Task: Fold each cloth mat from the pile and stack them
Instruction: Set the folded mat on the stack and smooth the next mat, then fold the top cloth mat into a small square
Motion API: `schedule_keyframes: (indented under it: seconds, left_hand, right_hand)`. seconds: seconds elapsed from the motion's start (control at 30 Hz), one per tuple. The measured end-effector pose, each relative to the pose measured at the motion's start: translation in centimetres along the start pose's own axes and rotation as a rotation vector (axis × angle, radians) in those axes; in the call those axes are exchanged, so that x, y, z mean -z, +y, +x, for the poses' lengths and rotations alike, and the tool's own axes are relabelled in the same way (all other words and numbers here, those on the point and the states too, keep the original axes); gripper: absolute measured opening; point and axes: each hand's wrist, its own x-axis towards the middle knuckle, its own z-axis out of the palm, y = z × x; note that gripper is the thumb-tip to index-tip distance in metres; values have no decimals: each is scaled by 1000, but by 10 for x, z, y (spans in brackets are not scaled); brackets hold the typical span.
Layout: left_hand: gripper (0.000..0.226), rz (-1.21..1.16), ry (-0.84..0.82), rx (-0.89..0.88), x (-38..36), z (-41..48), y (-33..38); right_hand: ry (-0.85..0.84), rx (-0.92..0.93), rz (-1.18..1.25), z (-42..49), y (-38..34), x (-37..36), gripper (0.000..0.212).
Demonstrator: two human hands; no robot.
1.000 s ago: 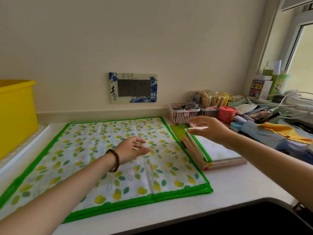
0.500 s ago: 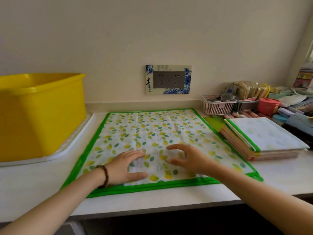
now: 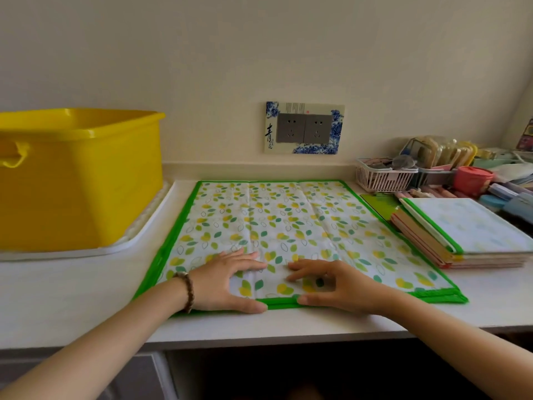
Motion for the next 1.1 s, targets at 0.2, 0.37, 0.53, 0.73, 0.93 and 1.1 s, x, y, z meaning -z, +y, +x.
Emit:
schedule_keyframes:
  seconds: [0.2,0.37,0.53,0.73,0.93,1.1]
  left_hand:
    - [44,-167,89,-48,4,-5,6]
    - [19,-260,83,-21,7,-4,10]
    - [14,-268,21,36,19,4,15]
    - [8,-295,-27,34,43,18,18]
    - [17,-265,-87,98,54,29,11]
    - [17,-260,-114,131,64,34,14]
  right_hand:
    - [-15,13,0,-1,-1,2,38]
    - [-41,18,33,0,-1,6,32]
    - [-106,-12,44,-4,1,23,30]
    - [-124,-120,-111,-13,0,57,17]
    - [-186,-204,-39,-23,12,86,19]
    - [-84,-200,-8,-23,21,103,22]
